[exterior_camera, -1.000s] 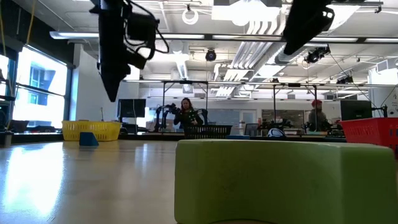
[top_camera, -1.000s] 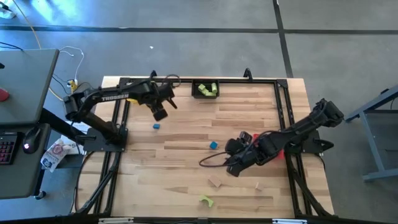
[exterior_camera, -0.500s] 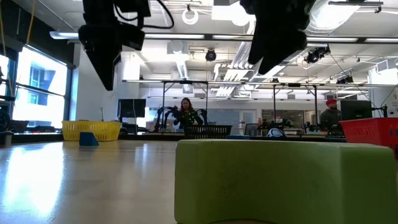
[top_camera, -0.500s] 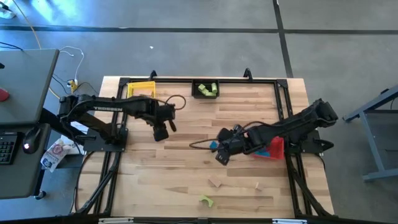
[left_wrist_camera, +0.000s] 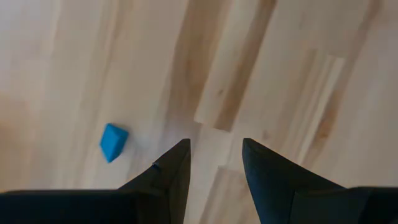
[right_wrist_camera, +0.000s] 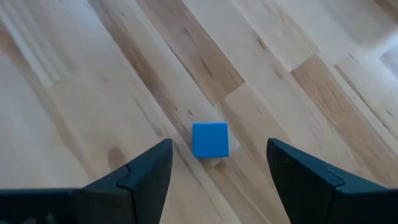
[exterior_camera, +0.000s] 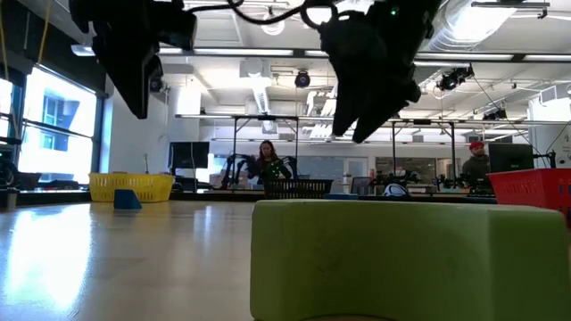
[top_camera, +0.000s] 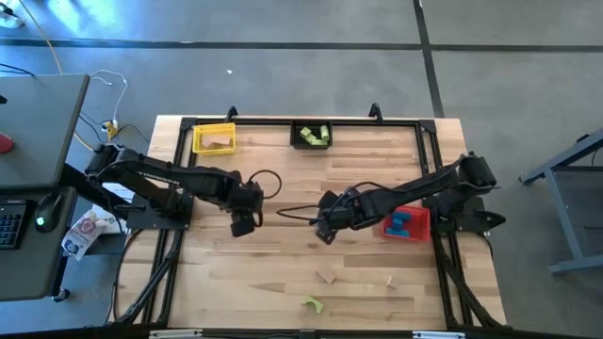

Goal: Sort & place blocks by color
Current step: Put the blue block into the red basket

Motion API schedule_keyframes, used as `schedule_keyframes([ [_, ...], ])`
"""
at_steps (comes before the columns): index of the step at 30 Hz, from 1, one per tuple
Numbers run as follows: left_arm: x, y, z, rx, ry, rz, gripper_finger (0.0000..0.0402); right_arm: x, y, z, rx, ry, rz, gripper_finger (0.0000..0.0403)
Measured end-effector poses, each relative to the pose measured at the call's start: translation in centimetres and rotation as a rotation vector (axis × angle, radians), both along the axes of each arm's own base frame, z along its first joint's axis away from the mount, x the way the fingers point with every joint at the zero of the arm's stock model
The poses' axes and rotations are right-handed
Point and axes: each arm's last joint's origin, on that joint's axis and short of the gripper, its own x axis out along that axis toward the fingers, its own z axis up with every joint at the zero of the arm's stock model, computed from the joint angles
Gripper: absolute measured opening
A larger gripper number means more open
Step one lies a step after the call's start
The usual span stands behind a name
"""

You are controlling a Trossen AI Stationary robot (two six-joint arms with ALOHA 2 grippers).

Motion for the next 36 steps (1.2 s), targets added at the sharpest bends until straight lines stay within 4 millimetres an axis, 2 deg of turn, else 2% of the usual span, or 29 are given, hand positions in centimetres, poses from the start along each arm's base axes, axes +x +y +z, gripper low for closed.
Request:
schedule_keyframes([
  [10,0.7,-1.9,0.2,-0.010,-0.087,-0.062,0.0131,1.4,0.2,-3.5,-0.050,0.066,-0.005,0.0247],
  [18,1.0,-2.3,0.3,-0.012,-0.126,-0.074,0.0131,2.1,-0.2,-6.5,-0.062,0.150,-0.001,0.0247],
  [25,1.3,-2.3,0.3,-0.014,-0.150,-0.075,0.0131,2.7,-0.6,-7.6,-0.050,0.152,0.013,0.0244],
  [28,1.4,-2.3,0.2,-0.013,-0.145,-0.076,0.0131,2.7,-0.6,-7.7,-0.039,0.155,0.017,0.0214],
  [33,1.4,-2.3,0.1,0.008,-0.140,-0.072,0.0131,2.8,-0.5,-7.7,-0.041,0.165,0.053,0.0109],
  [36,1.4,-2.2,0.1,0.041,-0.142,-0.064,0.0132,2.7,-0.3,-7.7,-0.051,0.174,0.091,0.0104],
])
